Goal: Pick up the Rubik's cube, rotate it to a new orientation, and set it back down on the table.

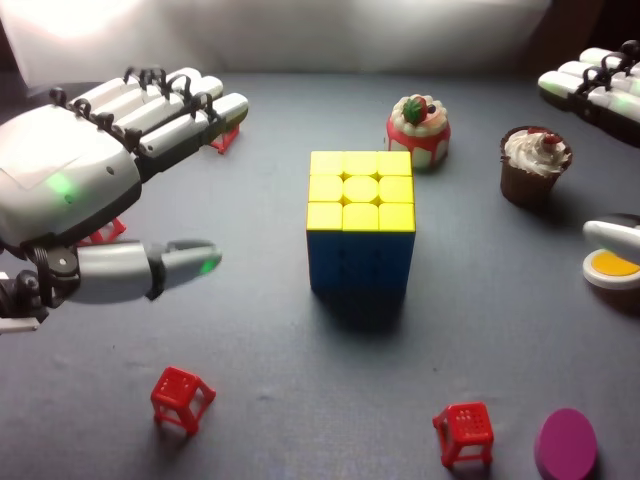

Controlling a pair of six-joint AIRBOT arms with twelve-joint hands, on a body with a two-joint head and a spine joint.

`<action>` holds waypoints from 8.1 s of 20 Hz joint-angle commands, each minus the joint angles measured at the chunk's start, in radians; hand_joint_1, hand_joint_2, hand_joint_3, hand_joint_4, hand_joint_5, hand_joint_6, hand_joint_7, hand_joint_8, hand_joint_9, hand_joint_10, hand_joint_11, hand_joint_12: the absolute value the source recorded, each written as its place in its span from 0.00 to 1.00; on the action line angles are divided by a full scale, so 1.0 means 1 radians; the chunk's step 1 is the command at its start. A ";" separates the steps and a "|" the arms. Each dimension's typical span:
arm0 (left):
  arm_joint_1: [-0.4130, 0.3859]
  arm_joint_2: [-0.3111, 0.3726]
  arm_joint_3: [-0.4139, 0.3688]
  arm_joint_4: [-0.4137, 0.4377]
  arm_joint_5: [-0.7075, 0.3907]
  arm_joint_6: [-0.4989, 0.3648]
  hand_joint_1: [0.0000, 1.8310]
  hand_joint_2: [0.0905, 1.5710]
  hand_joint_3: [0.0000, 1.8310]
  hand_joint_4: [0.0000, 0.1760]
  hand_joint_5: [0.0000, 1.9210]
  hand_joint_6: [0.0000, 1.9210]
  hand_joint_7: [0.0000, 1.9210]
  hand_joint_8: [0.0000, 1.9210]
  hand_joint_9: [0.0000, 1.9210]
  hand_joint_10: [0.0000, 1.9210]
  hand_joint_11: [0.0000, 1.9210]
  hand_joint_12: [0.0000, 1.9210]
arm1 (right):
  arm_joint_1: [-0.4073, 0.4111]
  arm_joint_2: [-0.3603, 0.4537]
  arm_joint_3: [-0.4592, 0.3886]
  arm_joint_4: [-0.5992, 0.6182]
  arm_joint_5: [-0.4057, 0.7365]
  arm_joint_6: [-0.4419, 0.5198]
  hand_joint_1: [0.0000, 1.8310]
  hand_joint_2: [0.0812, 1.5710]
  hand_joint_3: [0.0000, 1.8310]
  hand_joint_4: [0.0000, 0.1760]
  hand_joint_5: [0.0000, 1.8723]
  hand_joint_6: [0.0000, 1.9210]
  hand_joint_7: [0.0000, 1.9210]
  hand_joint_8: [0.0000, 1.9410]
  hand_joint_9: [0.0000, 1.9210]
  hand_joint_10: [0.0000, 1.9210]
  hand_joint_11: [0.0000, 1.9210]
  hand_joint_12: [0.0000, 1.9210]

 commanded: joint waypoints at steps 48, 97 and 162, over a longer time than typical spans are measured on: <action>-0.276 -0.359 0.238 -0.155 0.324 -0.133 0.42 0.54 0.00 0.00 0.00 0.00 0.00 0.00 0.00 0.00 0.00 0.02 | 0.044 -0.068 0.045 0.088 -0.006 -0.073 0.51 0.85 0.02 0.00 0.00 0.00 0.00 0.00 0.00 0.00 0.00 0.00; -0.397 -0.422 0.303 -0.203 0.636 0.267 0.62 0.72 0.00 0.00 0.46 0.59 0.53 1.00 0.64 1.00 0.72 1.00 | 0.045 -0.081 0.062 0.103 -0.017 -0.072 0.47 0.79 0.12 0.00 0.00 0.00 0.00 0.00 0.00 0.00 0.00 0.00; -0.389 -0.315 0.221 -0.184 0.349 0.125 0.66 0.72 0.00 0.00 0.18 0.10 0.50 0.99 0.62 1.00 0.70 1.00 | 0.041 -0.373 0.308 0.035 0.185 0.472 0.55 0.68 0.00 0.00 0.00 0.00 0.00 0.00 0.01 0.00 0.00 0.00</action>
